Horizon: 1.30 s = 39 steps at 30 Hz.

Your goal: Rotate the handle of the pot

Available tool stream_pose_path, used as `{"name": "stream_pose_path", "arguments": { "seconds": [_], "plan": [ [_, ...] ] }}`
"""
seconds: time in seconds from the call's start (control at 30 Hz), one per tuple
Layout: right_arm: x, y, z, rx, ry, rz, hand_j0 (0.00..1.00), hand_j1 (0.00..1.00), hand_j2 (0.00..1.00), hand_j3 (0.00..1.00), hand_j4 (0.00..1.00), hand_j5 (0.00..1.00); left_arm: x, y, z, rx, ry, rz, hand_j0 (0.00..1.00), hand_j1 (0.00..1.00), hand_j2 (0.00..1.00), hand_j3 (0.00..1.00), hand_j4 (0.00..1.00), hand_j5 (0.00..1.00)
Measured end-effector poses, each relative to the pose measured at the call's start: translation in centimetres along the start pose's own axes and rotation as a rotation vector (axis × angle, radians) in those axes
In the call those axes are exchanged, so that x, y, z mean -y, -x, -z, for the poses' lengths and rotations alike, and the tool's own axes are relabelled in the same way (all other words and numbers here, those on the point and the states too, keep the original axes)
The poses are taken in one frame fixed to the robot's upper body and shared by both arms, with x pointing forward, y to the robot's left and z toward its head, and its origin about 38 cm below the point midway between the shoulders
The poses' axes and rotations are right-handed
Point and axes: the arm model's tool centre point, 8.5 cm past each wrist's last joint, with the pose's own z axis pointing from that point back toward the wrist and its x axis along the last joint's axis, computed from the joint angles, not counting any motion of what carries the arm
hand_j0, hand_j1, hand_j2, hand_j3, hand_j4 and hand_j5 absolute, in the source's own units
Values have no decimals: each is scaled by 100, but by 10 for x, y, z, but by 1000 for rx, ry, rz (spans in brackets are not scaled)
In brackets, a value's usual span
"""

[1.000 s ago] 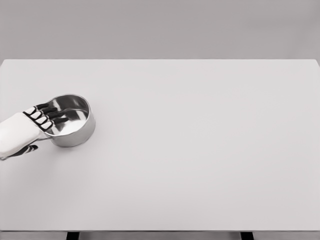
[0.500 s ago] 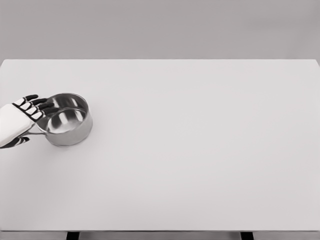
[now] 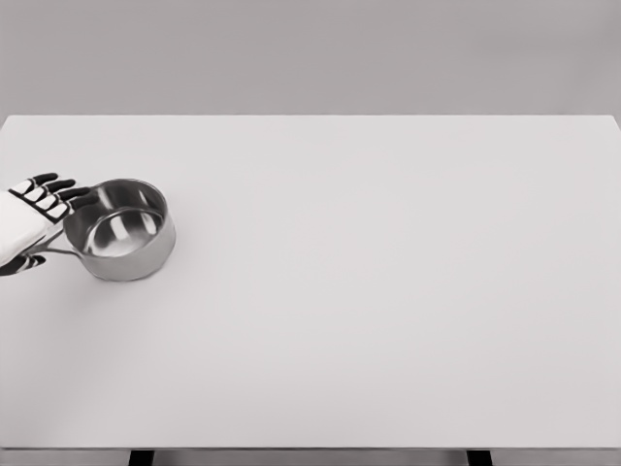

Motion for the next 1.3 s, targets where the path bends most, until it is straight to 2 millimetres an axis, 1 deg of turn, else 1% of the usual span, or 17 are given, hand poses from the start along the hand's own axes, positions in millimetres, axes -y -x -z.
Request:
{"name": "stream_pose_path", "arguments": {
  "seconds": [0.27,0.4,0.5,0.63,0.8,0.97,1.07,1.3],
  "plan": [
    [0,0,0,0,0,0,100,100,100,100,100,100,-1,4,3,-10,-8,-3,100,100,100,100,100,100],
    [0,0,0,0,0,0,100,100,100,100,100,100,-6,7,6,-17,-30,0,100,100,100,100,100,100],
    [0,0,0,0,0,0,100,100,100,100,100,100,-3,10,6,-27,-25,-7,100,100,100,100,100,100],
    [0,0,0,0,0,0,100,100,100,100,100,100,-5,14,8,-37,-35,-9,100,100,100,100,100,100],
    [0,0,0,0,0,0,100,100,100,100,100,100,-1,18,8,-52,-30,-22,100,100,100,100,100,100],
    [0,0,0,0,0,0,100,100,100,100,100,100,0,21,13,-66,-39,-21,100,100,100,100,100,100],
    [0,0,0,0,0,0,100,100,100,100,100,100,-5,25,19,-71,-51,-17,100,100,100,100,100,100],
    [0,0,0,0,0,0,100,100,100,100,100,100,0,24,29,-59,-44,-29,100,100,100,100,100,100]
  ]
}}
